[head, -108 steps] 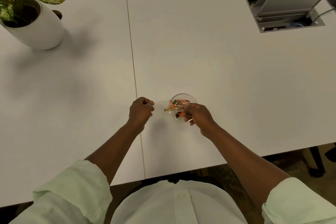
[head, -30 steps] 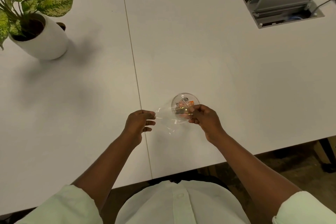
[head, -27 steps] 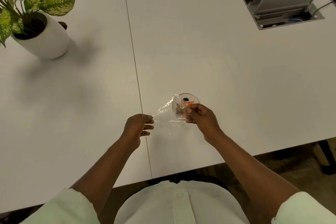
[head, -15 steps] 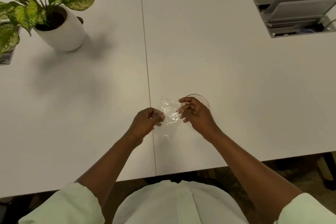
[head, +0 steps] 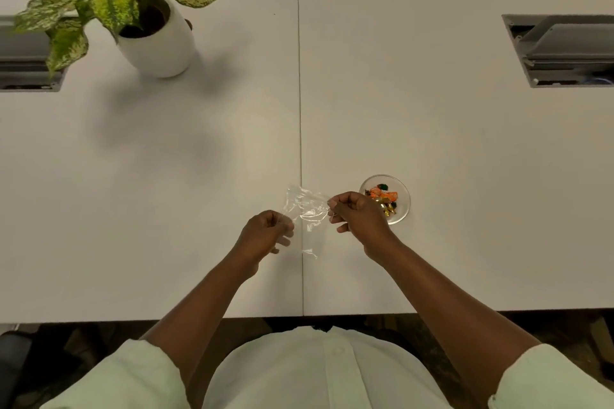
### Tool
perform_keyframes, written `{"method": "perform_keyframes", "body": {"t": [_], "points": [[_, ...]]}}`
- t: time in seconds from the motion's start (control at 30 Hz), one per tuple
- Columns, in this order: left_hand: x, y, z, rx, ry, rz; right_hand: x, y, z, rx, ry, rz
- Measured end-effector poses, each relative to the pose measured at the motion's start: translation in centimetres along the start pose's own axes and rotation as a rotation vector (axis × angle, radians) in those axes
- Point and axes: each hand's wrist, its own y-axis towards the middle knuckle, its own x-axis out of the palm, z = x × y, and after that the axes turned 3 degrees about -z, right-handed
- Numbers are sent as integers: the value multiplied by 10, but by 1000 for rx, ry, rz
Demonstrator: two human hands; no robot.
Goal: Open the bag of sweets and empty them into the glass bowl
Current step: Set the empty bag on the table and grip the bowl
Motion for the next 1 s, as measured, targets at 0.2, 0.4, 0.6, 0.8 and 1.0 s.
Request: {"method": "perform_keyframes", "body": {"t": [0.2,0.4,0.6,0.8,1.0], "points": [[-35,-1,-40,-72,62,111,32,20,5,28,-162,-32],[-62,-2,-69,-91,105,253,77,42,10,59,-343,-66],[-78,3,-85,-131,227,329,113,60,16,3,-611,-119],[-84,9,-87,-128,383,320,121,67,18,55,-637,-92],[-77,9,-90,-157,590,395,105,65,14,-46,-809,-83]]}}
